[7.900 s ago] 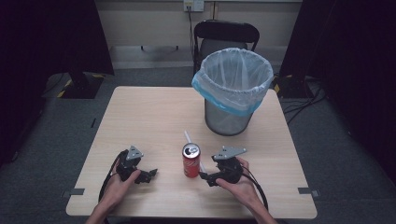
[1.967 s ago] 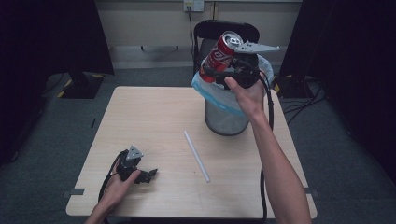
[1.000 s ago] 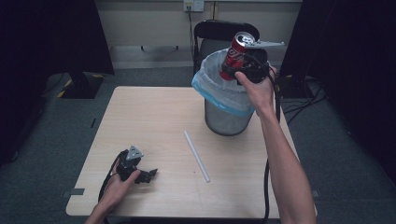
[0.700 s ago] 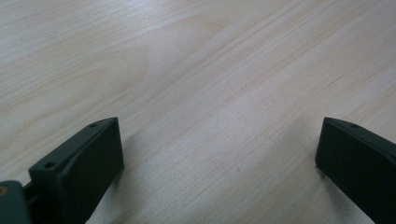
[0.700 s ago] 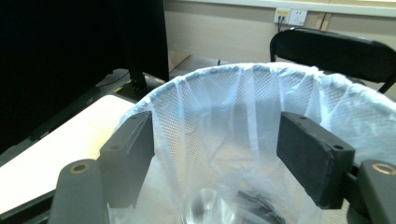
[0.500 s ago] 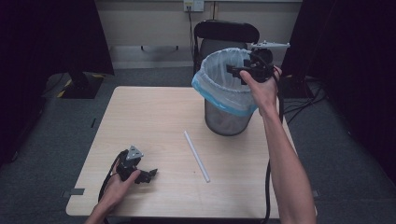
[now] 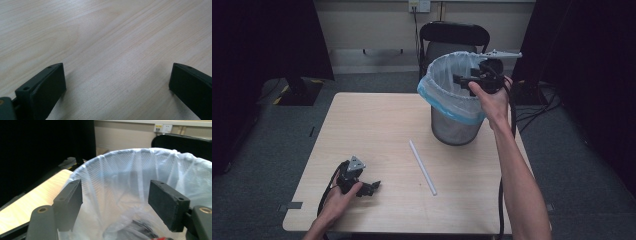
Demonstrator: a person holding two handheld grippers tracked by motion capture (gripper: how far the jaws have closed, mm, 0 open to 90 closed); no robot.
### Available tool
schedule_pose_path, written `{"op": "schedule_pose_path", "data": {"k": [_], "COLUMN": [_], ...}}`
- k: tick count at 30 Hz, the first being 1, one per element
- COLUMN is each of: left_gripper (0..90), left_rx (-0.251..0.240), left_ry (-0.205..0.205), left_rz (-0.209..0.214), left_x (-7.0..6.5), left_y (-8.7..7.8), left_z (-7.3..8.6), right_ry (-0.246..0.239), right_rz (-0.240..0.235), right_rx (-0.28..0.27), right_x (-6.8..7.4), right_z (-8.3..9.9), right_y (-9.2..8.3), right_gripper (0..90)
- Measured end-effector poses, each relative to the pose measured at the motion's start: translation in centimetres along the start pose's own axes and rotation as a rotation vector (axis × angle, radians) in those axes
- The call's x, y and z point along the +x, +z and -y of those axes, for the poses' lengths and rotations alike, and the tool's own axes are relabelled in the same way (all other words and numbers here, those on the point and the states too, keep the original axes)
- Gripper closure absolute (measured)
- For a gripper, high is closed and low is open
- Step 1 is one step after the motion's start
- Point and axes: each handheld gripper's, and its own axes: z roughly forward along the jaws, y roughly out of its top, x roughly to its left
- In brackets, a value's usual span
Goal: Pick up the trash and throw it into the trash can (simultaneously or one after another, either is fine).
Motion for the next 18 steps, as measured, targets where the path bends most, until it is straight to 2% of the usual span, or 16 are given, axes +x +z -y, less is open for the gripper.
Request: {"op": "schedule_pose_path", "data": {"k": [9, 12, 15, 16, 17, 18], "left_gripper": [0.1, 0.2, 0.1, 0.1, 0.2, 0.1], "left_rx": [0.0, 0.0, 0.0, 0.0, 0.002, 0.002], "left_ry": [0.0, 0.0, 0.0, 0.0, 0.0, 0.0], "left_rz": [0.0, 0.0, 0.001, 0.001, 0.001, 0.001], "left_x": [0.0, 0.0, 0.0, 0.0, 0.0, 0.0], "left_y": [0.0, 0.0, 0.0, 0.0, 0.0, 0.0], "left_z": [0.0, 0.0, 0.0, 0.0, 0.0, 0.0], "right_ry": [-0.058, -0.059, -0.098, -0.098, -0.114, -0.114], "right_rz": [-0.069, -0.09, -0.109, -0.109, -0.123, -0.123], "right_rx": [-0.02, -0.027, -0.031, -0.031, -0.027, -0.027], "right_x": [2.5, 2.9, 4.1, 4.1, 4.9, 4.9], "right_z": [-0.3, -0.2, 0.0, 0.0, 0.1, 0.1], "right_y": [-0.4, -0.5, -0.7, -0.7, -0.8, -0.8], "right_gripper": [30.3, 32.4, 33.2, 33.2, 33.2, 33.2]}}
